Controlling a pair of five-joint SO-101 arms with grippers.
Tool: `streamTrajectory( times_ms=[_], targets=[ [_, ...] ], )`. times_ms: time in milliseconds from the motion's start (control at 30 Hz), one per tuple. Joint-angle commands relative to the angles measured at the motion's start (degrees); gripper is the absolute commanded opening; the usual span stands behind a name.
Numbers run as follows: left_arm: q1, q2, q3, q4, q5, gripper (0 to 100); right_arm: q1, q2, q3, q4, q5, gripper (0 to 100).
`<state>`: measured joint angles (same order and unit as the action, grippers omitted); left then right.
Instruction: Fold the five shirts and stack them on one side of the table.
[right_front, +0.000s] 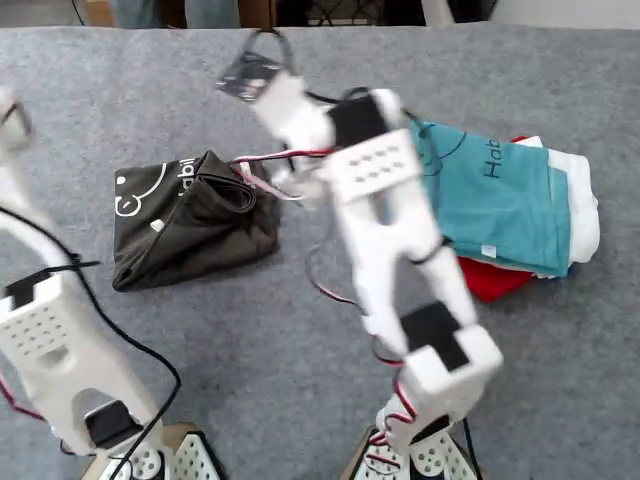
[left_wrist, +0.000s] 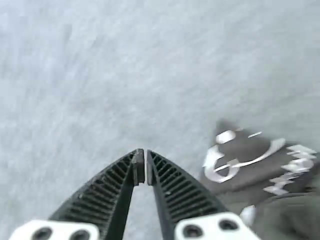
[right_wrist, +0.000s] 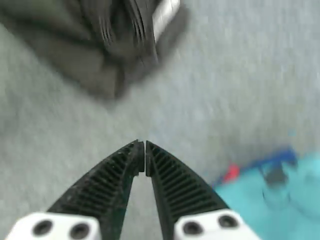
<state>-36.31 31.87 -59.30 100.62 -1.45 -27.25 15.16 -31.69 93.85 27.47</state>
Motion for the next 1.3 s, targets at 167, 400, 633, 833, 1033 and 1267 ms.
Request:
streamTrajectory(
  times_ms=[167, 400, 633, 833, 1033, 1267],
  targets=[
    [-7.78, -1.23, 32.31, -19.96, -0.62, 3, -12.22, 20.62, -25.80, -11.43, -1.41, 1.5],
    [-6.02, -1.76, 50.42, -37.54, 2.20, 3, -14.42, 41.10, -45.05, -12.22, -1.41, 1.5],
    [-4.79, -1.23, 48.84, -38.15, 2.64, 3, -11.60, 57.01, -62.02, -12.31, -1.41, 1.5],
    [-4.70, -1.23, 48.75, -38.24, 2.55, 3, -5.10, 59.74, -63.87, -11.60, -1.32, 1.5],
    [-4.70, -1.23, 48.66, -38.24, 2.55, 3, 1.05, 59.82, -63.96, -12.04, -1.05, 1.5],
    [-4.62, -1.23, 48.66, -38.24, 2.37, 3, 7.91, 59.47, -64.22, -13.98, -0.97, 1.5]
  ],
)
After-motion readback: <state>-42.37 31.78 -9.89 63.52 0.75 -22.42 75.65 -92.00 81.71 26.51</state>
